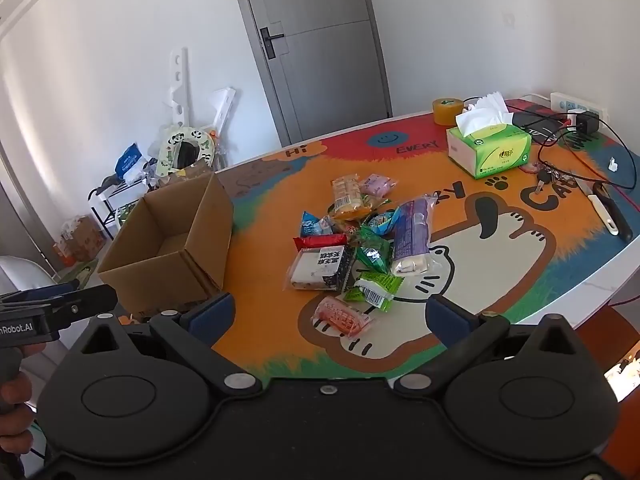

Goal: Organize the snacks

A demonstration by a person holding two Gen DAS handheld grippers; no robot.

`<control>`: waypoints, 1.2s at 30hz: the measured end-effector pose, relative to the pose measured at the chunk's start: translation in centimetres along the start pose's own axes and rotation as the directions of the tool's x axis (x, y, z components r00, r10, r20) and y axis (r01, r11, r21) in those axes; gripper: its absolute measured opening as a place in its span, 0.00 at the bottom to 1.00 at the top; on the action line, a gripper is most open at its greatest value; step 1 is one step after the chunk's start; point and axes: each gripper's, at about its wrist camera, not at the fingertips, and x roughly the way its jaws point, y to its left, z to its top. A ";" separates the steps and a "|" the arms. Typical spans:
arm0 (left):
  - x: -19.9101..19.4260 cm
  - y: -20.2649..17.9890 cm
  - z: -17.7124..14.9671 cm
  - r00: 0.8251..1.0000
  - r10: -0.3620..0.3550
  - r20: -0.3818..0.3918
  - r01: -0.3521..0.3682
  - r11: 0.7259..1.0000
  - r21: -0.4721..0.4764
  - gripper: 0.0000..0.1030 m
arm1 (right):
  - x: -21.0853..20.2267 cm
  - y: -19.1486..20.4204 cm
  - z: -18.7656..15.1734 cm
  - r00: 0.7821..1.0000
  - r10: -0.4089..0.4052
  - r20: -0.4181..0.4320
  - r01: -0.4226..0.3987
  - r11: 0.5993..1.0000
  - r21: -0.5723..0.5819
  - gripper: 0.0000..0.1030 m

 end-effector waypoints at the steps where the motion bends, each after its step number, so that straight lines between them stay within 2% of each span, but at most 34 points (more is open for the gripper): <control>1: 0.0 0.0 0.0 1.000 0.001 -0.002 -0.001 1.000 -0.002 1.00 | 0.0 0.0 0.0 1.000 0.000 0.001 0.000 1.000 -0.001 1.00; 36: 0.1 0.3 0.0 1.000 -0.008 -0.003 0.008 1.000 -0.005 1.00 | -0.1 0.2 0.0 1.000 -0.012 0.002 0.012 1.000 -0.014 1.00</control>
